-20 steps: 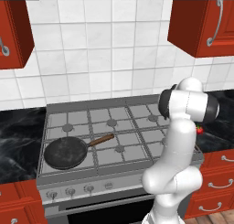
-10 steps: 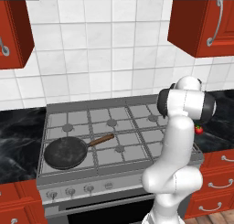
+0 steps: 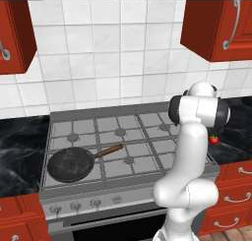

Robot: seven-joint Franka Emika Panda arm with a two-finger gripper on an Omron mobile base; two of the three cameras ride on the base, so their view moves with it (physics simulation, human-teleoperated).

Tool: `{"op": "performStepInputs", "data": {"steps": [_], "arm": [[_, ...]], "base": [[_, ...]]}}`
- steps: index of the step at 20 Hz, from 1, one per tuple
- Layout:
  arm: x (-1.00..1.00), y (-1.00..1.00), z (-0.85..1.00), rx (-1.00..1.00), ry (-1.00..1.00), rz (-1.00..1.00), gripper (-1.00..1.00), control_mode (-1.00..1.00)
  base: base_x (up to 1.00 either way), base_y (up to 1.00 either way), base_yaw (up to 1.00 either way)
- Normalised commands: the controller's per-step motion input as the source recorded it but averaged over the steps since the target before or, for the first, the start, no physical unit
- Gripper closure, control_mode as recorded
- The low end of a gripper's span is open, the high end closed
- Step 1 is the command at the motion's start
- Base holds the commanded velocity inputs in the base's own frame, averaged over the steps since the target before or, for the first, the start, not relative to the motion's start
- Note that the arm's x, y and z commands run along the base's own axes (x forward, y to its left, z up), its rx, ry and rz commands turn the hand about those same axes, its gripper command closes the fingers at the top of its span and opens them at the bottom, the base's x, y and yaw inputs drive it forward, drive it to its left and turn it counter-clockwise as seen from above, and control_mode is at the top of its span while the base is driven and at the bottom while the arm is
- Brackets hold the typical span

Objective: Place the pan on the front left burner on the stove. Then place the tomato and the onion in the pan and turn on the front left burner.

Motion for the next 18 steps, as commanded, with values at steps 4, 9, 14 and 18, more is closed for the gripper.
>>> {"op": "performStepInputs", "data": {"steps": [4,9,14,18], "arm": [[0.06,0.00,-0.16,0.00,0.02,0.00,-1.00,-1.00],[0.13,0.00,-0.11,0.00,0.03,0.00,-1.00,-1.00],[0.21,0.00,-0.08,0.00,0.04,0.00,-1.00,-1.00],[0.22,-0.03,-0.04,0.00,0.05,0.00,-1.00,-1.00]], "base": [[0.00,0.00,0.00],[0.00,0.00,0.00],[0.00,0.00,0.00],[0.00,0.00,0.00]]}}
